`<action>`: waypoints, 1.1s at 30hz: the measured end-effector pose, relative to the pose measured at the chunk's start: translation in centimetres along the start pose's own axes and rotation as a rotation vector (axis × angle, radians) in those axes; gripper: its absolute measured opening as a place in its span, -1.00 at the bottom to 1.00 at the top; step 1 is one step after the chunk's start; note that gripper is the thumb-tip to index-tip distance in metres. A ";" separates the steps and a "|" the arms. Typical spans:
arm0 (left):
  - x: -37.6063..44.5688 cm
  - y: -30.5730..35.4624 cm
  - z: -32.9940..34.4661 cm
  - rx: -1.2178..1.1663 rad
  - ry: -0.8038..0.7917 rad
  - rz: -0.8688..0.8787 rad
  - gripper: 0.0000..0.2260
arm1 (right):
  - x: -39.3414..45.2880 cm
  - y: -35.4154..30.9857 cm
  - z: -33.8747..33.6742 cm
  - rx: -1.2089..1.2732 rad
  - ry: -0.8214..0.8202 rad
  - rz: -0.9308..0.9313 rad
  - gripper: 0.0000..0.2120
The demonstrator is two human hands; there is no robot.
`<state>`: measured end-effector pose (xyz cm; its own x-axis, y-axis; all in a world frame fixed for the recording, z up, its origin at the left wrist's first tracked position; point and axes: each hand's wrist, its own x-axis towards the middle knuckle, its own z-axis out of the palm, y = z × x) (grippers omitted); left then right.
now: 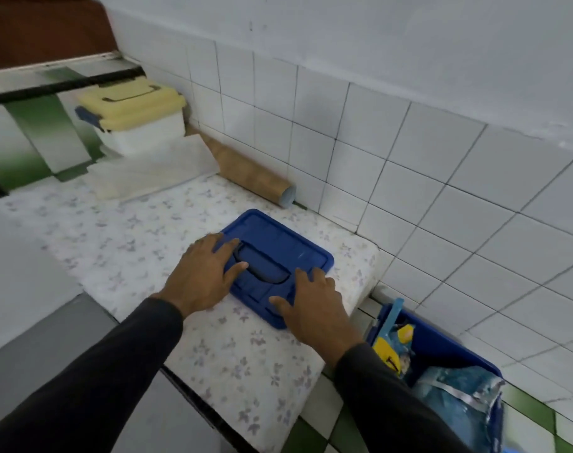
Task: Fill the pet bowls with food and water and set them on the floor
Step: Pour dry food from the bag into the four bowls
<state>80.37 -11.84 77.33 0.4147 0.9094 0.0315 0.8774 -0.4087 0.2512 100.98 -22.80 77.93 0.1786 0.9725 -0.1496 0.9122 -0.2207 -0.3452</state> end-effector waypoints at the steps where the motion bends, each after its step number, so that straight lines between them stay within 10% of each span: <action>1: 0.7 -0.8 -0.1 -0.002 -0.001 -0.003 -0.37 | 0.5 -0.4 0.2 -0.012 0.004 0.027 -0.24; 33: 8.1 -1.5 2.6 -0.120 -0.018 0.071 -0.45 | 2.4 0.3 2.4 0.005 0.200 0.387 -0.30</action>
<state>83.02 -4.08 74.73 0.4802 0.8764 0.0360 0.8110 -0.4592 0.3625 100.82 -20.68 75.23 0.5753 0.8134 -0.0866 0.7623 -0.5715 -0.3038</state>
